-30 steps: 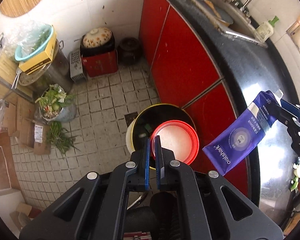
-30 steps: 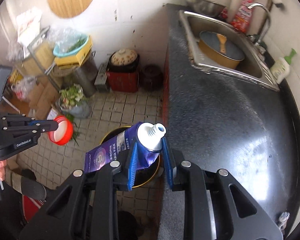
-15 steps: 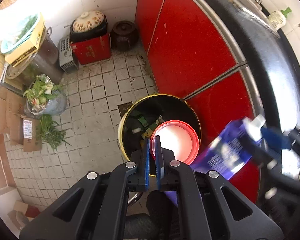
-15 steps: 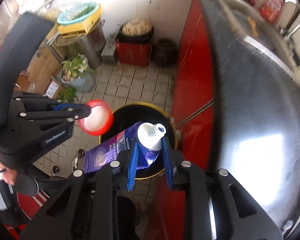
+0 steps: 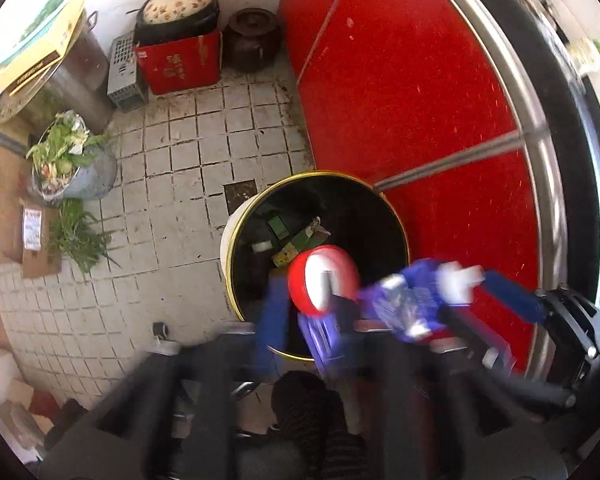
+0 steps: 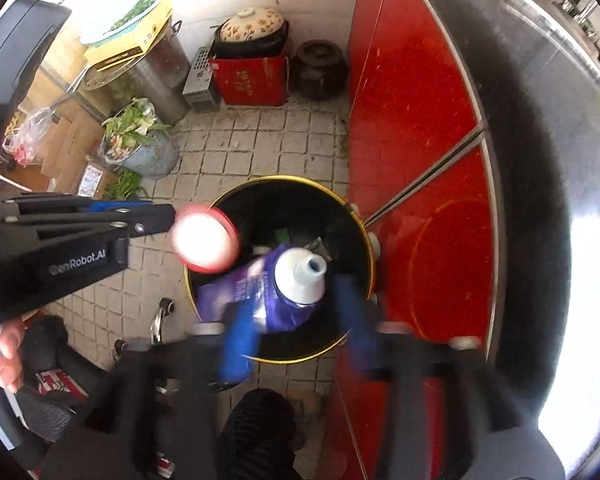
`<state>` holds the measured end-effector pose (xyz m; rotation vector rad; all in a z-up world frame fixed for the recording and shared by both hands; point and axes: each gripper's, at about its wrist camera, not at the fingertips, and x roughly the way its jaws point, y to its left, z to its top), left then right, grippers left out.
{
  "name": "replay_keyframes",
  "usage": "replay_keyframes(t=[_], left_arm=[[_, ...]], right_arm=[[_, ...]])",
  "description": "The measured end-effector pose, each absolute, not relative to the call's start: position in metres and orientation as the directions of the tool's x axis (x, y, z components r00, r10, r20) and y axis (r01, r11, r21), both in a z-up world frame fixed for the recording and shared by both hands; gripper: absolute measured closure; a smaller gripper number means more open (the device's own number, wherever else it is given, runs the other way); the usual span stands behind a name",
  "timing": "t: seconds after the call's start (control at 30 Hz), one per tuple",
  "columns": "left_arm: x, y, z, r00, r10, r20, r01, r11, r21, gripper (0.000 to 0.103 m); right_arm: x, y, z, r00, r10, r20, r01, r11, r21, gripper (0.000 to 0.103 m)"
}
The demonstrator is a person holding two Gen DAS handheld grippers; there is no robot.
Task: Collect trash
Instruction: 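Open both tools to drop the lid and tube into the bin, then move both open tools back to the countertop trash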
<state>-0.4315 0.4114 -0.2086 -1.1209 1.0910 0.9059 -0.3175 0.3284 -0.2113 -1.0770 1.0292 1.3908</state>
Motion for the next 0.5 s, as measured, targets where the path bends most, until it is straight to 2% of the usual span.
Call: replay_keyframes(t=[0.03, 0.07, 0.13, 0.23, 0.3, 0.33, 0.4, 0.5], left_arm=[[-0.436, 0.414, -0.202, 0.224, 0.056, -0.973, -0.957, 0.2, -0.209, 0.012], [-0.444, 0.417, -0.19, 0.214, 0.114, -0.97, -0.965, 0.181, -0.192, 0.012], [-0.455, 0.422, -0.174, 0.231, 0.134, -0.964, -0.964, 0.163, -0.209, 0.012], [-0.478, 0.419, -0.141, 0.207, 0.225, -0.952, -0.976, 0.108, -0.186, 0.012], [-0.488, 0.413, -0.117, 0.176, 0.287, -0.942, -0.984, 0.068, -0.163, 0.007], [-0.491, 0.412, -0.109, 0.168, 0.305, -0.938, -0.986, 0.061, -0.157, 0.007], [-0.486, 0.406, -0.087, 0.175, 0.332, -0.927, -0.985, 0.069, -0.161, 0.007], [-0.451, 0.394, -0.058, 0.236, 0.339, -0.911, -0.968, 0.162, -0.19, 0.007]], right_arm=[[-0.321, 0.327, -0.207, -0.058, 0.234, -0.971, -0.995, -0.097, 0.036, 0.034], [-0.324, 0.325, -0.202, -0.056, 0.243, -0.968, -0.993, -0.115, 0.029, 0.031], [-0.331, 0.319, -0.189, -0.093, 0.264, -0.96, -0.987, -0.15, 0.054, 0.03], [-0.336, 0.308, -0.159, -0.174, 0.297, -0.939, -0.977, -0.171, 0.127, 0.029], [-0.334, 0.294, -0.128, -0.227, 0.349, -0.909, -0.969, -0.178, 0.173, 0.021], [-0.334, 0.29, -0.115, -0.246, 0.374, -0.894, -0.965, -0.176, 0.192, 0.019], [-0.314, 0.269, -0.079, -0.275, 0.455, -0.847, -0.961, -0.153, 0.23, 0.008], [-0.271, 0.238, -0.039, -0.215, 0.572, -0.792, -0.975, -0.072, 0.212, 0.007]])
